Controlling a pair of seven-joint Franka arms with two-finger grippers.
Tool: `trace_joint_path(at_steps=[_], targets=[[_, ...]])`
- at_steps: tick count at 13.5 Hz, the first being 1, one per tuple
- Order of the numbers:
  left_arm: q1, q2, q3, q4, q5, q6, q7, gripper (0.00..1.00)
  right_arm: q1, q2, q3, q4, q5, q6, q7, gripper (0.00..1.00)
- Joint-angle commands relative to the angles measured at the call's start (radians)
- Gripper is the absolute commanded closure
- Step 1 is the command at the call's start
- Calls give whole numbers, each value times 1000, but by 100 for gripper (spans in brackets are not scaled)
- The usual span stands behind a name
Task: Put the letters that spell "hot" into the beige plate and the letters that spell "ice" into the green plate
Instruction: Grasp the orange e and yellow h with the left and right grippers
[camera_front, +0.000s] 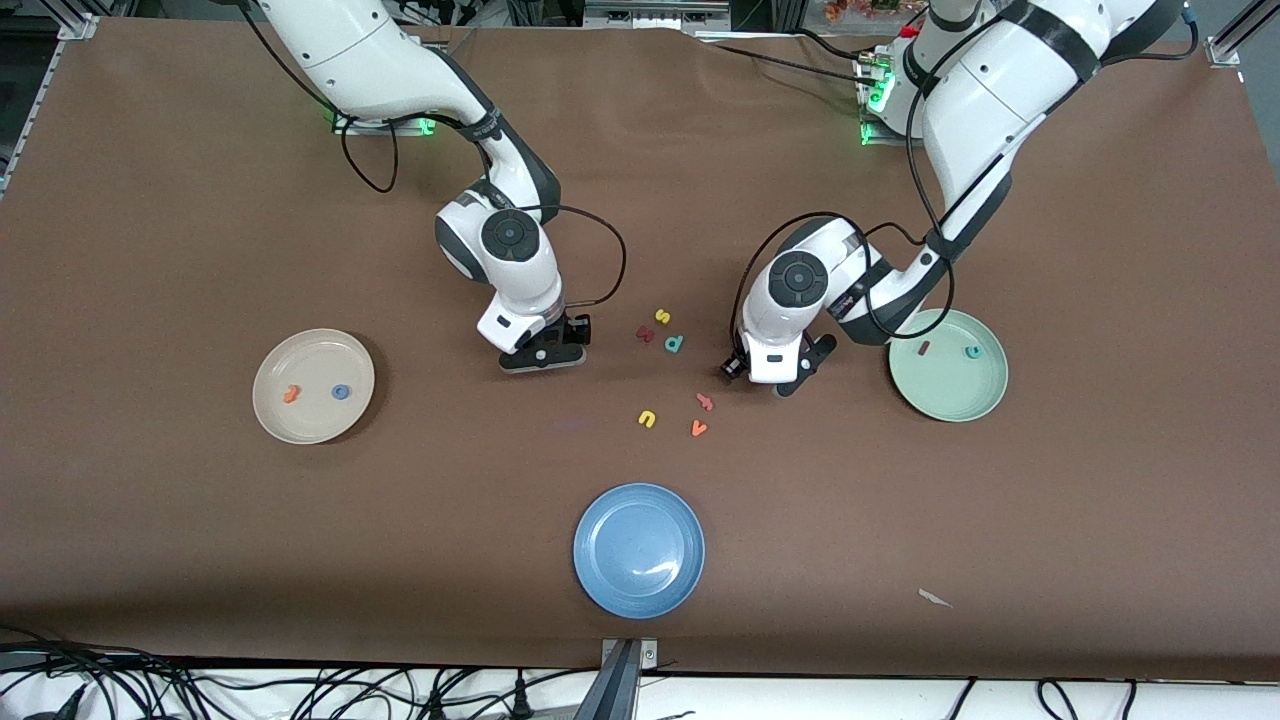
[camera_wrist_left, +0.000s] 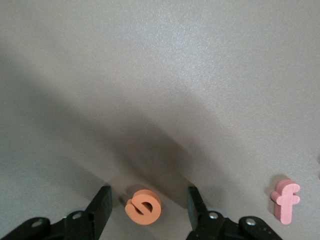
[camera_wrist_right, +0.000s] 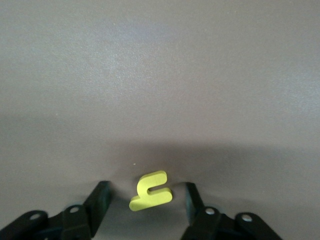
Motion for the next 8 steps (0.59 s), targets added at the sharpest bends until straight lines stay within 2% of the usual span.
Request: trace_joint_path(at_steps=[1,3,6,8], targets=[[-9,7,7,-2,34,6,-30,32,-13,-3,4,-29,-19,15,-5,42],[-23,8,9,-1,36,6,-46,35,-16,-5,3,-40,-19,17,-5,51],[-22,10,9,-1,36,6,-47,44,-21,-11,0,-43,-20,17,-15,74],[-20,10,10,-1,36,6,-46,52,-24,-12,-2,-49,-20,17,-18,80]])
